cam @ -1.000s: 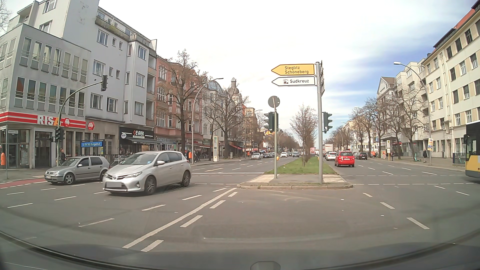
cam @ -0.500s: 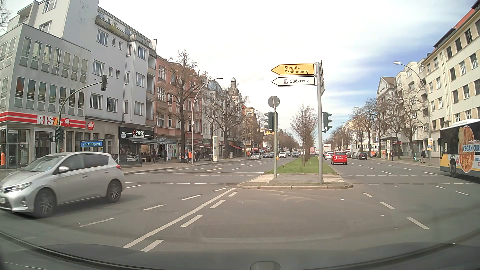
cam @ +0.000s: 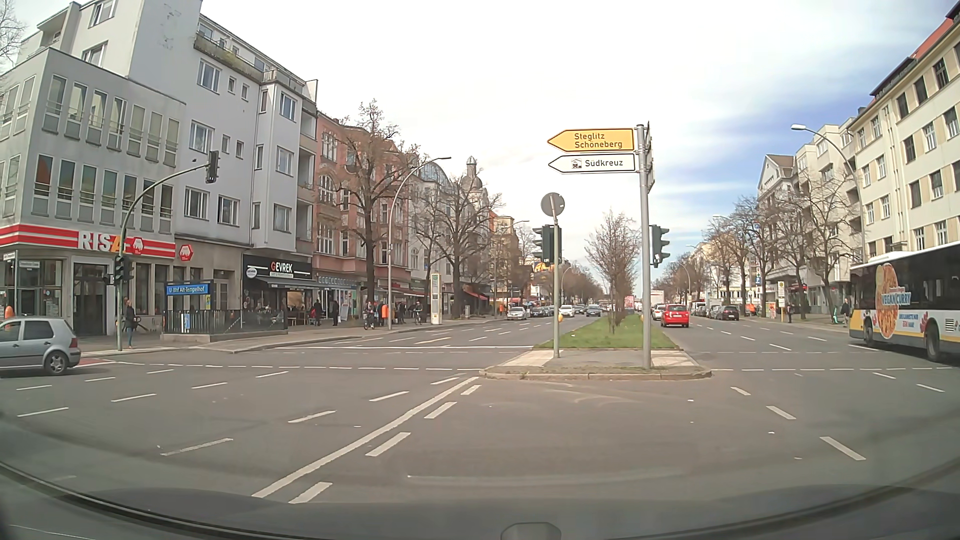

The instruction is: Follow the waypoints while adhering to traffic rules and regulations

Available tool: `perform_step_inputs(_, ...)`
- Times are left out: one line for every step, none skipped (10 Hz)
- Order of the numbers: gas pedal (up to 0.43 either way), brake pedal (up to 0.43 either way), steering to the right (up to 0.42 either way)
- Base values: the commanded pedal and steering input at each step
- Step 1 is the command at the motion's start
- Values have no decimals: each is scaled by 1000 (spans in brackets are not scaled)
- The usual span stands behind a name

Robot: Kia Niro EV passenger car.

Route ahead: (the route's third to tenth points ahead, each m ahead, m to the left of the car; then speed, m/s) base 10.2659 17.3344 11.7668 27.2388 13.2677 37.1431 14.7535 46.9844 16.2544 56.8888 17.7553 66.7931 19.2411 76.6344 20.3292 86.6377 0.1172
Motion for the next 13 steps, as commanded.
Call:
perform_step_inputs(0, 0, -683)
perform_step_inputs(0, 0, -677)
perform_step_inputs(0, 0, -670)
perform_step_inputs(0, 6, -662)
perform_step_inputs(0, 18, -652)
perform_step_inputs(0, 73, -643)
perform_step_inputs(0, 91, -636)
perform_step_inputs(0, 122, -628)
perform_step_inputs(0, 159, -619)
perform_step_inputs(0, 177, -612)
perform_step_inputs(0, 183, -605)
perform_step_inputs(0, 183, -598)
perform_step_inputs(0, 183, -593)
